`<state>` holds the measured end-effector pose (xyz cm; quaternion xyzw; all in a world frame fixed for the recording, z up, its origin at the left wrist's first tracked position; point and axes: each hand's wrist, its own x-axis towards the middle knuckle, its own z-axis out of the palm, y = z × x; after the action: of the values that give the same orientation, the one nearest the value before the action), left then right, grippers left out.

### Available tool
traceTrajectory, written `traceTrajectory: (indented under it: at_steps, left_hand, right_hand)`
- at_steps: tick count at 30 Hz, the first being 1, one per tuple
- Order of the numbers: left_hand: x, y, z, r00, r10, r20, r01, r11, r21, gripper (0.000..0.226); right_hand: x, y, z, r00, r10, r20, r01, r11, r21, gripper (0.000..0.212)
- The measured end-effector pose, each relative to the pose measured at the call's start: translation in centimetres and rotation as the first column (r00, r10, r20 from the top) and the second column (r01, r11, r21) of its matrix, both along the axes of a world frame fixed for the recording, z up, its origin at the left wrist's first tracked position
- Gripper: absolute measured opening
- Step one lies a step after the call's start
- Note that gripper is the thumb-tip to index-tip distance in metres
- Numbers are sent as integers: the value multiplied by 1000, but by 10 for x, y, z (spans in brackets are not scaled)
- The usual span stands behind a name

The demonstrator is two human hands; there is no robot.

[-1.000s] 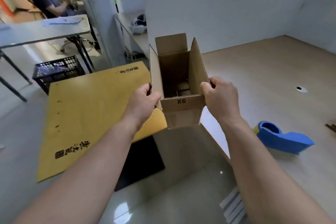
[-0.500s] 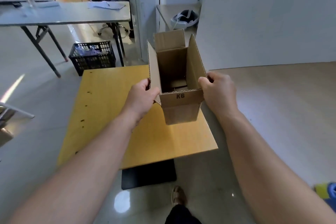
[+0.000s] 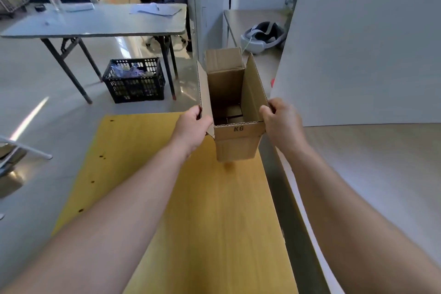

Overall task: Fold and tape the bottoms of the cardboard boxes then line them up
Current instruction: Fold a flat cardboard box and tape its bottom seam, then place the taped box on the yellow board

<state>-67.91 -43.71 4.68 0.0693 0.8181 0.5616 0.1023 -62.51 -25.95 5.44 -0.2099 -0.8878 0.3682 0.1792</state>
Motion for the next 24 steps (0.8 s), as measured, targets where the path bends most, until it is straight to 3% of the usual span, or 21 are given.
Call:
traceTrajectory:
  at_steps: [3,5,8,13,19,21,24]
  left_hand:
    - [-28,14,-4,1000,-13,19,13,1000,-26,12]
    - [-47,25,-6,999,-19,44,21,998,-52,30]
    - [-72,41,-14,994,-69,83,77,992,-98,13]
    - [-95,64,-28,977,-131,167,152,981,-118,14]
    - [-107,80,-33,978,-125,168,145,983,-112,15]
    - [-107,83,-35,973,-133,187,155,982,-108,22]
    - [-107,85,-34,970,-165,181,197,965,-175,49]
  right_hand:
    - [-31,15,-6,1000,-19,22,19,1000,4,24]
    - [-48,25,-9,998,-42,42,41,999,17,23]
    - [-66,37,-18,994,-68,82,66,997,28,23]
    - [-84,60,-36,976,-105,189,98,994,45,22]
    - [-93,78,-37,972,-115,205,107,993,49,25]
    - [-95,81,-37,973,-117,199,108,993,53,28]
    - [-93,82,-36,976,-91,199,84,996,43,36]
